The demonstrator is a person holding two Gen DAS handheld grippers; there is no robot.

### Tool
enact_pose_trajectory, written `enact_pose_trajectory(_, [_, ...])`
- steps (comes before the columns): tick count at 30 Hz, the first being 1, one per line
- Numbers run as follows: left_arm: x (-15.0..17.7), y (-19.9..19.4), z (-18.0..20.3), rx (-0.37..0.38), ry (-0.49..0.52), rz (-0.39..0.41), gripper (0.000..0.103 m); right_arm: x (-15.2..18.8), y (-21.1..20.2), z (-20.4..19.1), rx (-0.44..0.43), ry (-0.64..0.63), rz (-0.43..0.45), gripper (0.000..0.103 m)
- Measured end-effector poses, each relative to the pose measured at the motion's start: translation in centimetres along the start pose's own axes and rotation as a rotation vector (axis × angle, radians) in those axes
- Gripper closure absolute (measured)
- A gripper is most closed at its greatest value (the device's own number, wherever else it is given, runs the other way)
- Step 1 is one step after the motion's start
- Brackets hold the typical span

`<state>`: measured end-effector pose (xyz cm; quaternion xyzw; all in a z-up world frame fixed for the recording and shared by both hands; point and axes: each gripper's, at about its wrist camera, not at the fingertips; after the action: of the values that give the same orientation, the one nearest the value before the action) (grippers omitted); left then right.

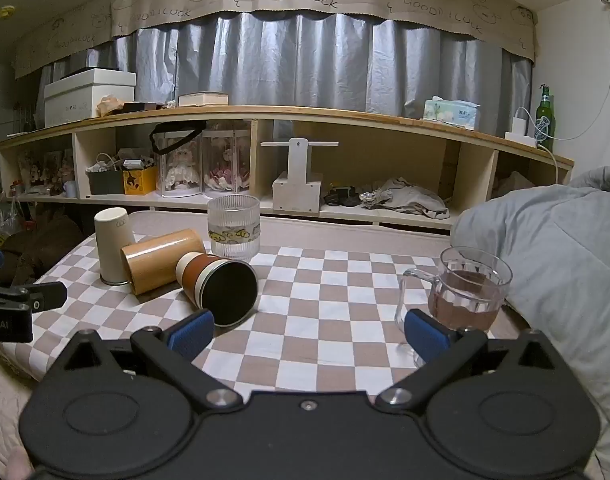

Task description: Flip cup upright

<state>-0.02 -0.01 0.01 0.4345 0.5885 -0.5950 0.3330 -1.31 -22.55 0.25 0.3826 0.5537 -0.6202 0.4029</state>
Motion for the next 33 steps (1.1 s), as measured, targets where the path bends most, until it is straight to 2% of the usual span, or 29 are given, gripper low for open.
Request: enact_pose_trajectory(33, [0.7, 0.2, 0.7, 0.003, -0.006, -0.011, 0.0, 0.0, 0.0, 0.0, 0.001, -0.003, -0.004, 0.0])
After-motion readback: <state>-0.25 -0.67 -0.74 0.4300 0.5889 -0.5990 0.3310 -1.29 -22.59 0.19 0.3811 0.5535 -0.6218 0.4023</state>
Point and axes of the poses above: each gripper's, at about its wrist camera, not at the fingertips, and y roughly the way its jaws point, z to its right, x to its underside, and after that the axes turned 5 degrees about x, right-handed
